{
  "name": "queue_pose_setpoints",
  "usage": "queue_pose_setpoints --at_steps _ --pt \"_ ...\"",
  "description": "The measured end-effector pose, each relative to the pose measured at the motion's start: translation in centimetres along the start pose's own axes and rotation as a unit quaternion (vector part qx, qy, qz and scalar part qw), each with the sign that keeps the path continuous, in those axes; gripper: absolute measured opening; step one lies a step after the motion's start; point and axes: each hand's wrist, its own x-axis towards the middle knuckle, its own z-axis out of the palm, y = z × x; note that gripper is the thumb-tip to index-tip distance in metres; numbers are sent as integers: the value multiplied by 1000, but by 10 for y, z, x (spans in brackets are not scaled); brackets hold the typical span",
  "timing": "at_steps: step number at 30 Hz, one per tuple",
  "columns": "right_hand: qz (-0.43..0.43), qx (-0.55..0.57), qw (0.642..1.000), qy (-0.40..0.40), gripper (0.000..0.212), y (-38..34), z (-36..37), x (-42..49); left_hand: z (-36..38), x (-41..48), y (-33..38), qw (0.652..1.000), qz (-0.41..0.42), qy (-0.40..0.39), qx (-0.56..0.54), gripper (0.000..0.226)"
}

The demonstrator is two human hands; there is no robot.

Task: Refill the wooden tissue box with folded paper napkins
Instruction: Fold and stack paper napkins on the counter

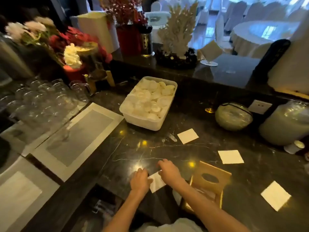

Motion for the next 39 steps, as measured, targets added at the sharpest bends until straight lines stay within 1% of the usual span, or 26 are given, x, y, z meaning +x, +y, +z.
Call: queue_pose_setpoints --at_steps 2,4,7,10,13,15,17,19,21,22,24,25,26,27,29,30,31,33,34,35,37,39 --pt "-10 -36 998 -42 33 2 3 4 1 -1 0 1000 -6 -16 -18 37" --pt "-11 -58 996 -63 37 8 6 4 2 -2 1 998 -12 -30 -54 35" --pt "-26 -67 996 -52 37 12 11 5 5 2 -3 993 -27 -44 -110 23" --pt "-24 -63 997 -49 32 16 15 4 6 -1 -4 990 -39 -38 -128 17" --pt "-17 -49 998 -41 26 14 16 4 11 1 -13 988 -4 -14 -151 20" --pt "-2 -10 999 -43 23 10 9 2 8 7 -20 975 18 -26 -222 25" --pt "7 49 998 -31 16 2 -12 -2 -6 12 -23 937 39 -38 -346 28" --pt "-1 122 993 4 9 -9 -46 -8 -35 13 -15 885 42 -37 -463 32" --pt "-18 192 980 40 14 -20 -93 -16 -70 14 1 827 38 -48 -559 23" --pt "-29 226 972 58 18 -23 -119 -20 -86 17 11 810 41 -54 -583 24" --pt "-55 288 951 97 24 -21 -167 -27 -124 22 37 780 61 -84 -618 34" --pt "-63 317 940 114 24 -16 -188 -29 -141 24 51 756 74 -109 -641 38" --pt "-62 341 930 125 24 -7 -206 -30 -154 28 66 742 89 -136 -651 40" --pt "-59 355 924 132 24 2 -220 -28 -163 33 80 740 100 -159 -646 43" --pt "-46 356 923 137 26 26 -235 -17 -168 46 106 753 106 -188 -621 43" --pt "-35 353 925 134 28 39 -237 -7 -166 54 118 758 102 -193 -614 39" --pt "-17 354 927 127 30 53 -235 4 -160 63 129 771 90 -190 -601 32" --pt "35 354 928 112 33 83 -224 33 -139 86 149 814 54 -160 -555 19" --pt "68 349 929 107 32 98 -215 48 -125 99 158 831 33 -149 -535 15" --pt "103 338 929 105 32 113 -203 63 -111 112 166 840 11 -144 -523 12" --pt "164 311 929 117 30 138 -180 89 -83 136 182 864 -33 -126 -486 11" --pt "193 297 926 128 28 156 -160 111 -62 156 196 909 -63 -80 -405 14"
